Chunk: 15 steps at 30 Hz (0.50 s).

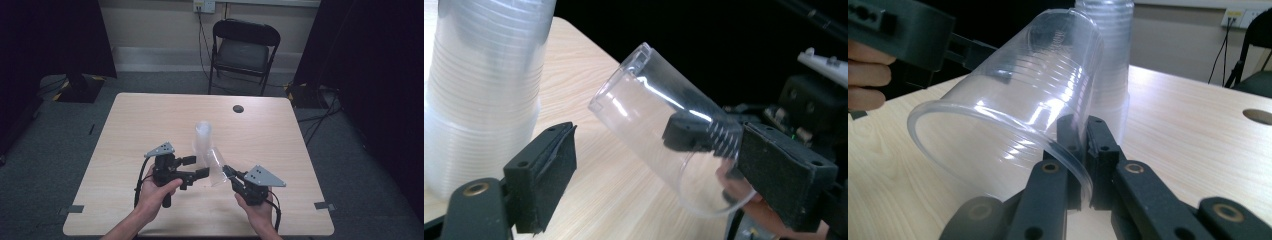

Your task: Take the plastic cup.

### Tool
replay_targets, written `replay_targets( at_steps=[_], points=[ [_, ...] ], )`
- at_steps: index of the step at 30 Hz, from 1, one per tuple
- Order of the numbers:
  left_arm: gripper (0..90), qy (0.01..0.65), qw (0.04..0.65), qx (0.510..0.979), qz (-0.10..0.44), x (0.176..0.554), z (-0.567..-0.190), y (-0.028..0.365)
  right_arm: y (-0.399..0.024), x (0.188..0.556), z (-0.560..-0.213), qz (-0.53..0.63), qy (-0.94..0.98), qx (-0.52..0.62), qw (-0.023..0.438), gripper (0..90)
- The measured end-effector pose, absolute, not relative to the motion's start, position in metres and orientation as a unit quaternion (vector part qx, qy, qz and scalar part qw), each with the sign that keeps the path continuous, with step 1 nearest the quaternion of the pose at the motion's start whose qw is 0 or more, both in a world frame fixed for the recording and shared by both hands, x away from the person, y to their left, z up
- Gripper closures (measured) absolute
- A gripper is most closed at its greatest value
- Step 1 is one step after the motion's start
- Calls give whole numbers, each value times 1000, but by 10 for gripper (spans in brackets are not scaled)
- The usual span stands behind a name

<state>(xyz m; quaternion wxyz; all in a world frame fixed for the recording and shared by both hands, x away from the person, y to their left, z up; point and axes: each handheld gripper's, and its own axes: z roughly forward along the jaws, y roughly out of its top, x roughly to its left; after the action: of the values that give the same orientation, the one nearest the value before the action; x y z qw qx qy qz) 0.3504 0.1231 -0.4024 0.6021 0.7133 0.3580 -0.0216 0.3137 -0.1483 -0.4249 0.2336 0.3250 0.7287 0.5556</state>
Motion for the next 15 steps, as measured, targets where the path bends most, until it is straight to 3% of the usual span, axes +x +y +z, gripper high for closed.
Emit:
replay_targets(
  at_steps=[10, 15],
  points=[
    [177, 336, 584, 739, 26, 343, -401, 127, -154, 322, -426, 533, 741, 352, 206, 870],
    [160, 325, 590, 739, 17, 341, -402, 135, -154, 325, -425, 528, 750, 351, 190, 872]
  ],
)
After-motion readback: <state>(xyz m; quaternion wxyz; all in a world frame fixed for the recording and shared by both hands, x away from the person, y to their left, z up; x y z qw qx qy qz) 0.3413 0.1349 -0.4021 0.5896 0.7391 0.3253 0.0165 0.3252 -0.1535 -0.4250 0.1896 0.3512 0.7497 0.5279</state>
